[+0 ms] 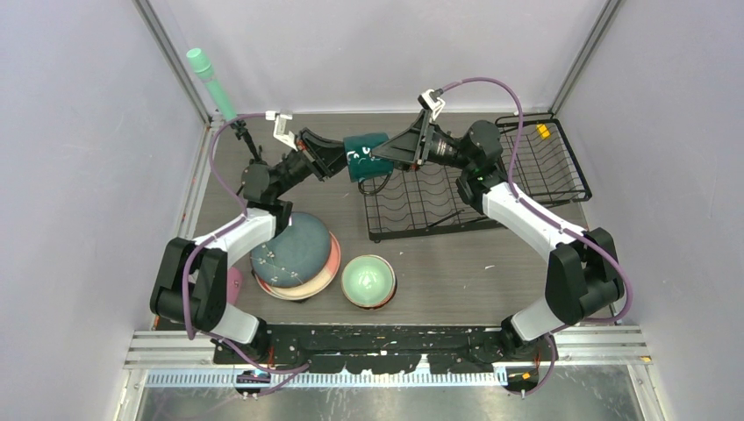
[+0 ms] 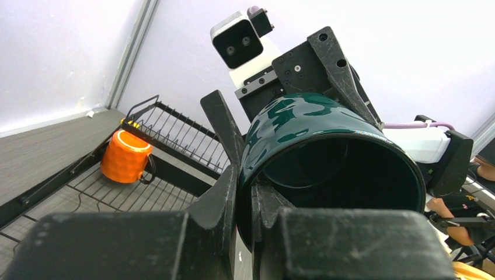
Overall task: Load the mixed dishes into the dish rack
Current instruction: Pick up the cup at the center of the board.
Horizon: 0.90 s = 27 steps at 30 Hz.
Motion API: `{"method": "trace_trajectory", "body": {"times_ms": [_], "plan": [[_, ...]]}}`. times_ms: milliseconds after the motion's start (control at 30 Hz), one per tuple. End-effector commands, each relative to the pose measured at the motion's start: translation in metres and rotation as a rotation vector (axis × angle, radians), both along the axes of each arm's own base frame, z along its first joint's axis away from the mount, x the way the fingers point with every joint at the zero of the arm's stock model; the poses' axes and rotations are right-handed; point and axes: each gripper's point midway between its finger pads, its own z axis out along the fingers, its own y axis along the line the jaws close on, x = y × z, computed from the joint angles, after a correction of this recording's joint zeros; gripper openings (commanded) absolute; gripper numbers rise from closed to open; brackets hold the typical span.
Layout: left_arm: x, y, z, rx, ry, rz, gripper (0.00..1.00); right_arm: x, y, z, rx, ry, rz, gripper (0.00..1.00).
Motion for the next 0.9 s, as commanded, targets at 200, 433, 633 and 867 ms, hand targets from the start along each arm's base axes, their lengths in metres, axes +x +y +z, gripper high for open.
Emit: {"method": "trace_trajectory", "body": {"times_ms": [200,433,633,867], "plan": [[-0.018,-0.006,0.022,0.003,-0.112,0.006,0.0,-0.018,0.002,0.015,0.023,-0.091,0.042,0.77],[-0.014,-0.007,0.012,0.039,-0.074,0.01,0.02,-0.015,0.001,0.008,-0.021,-0.107,0.006,0.54],[-0.006,-0.007,-0.002,0.106,-0.016,0.044,0.18,0.0,-0.006,-0.006,-0.121,-0.104,-0.114,0.39],[0.004,-0.006,-0.02,0.18,0.046,0.089,0.35,0.013,-0.014,-0.017,-0.162,-0.075,-0.178,0.31]]}}
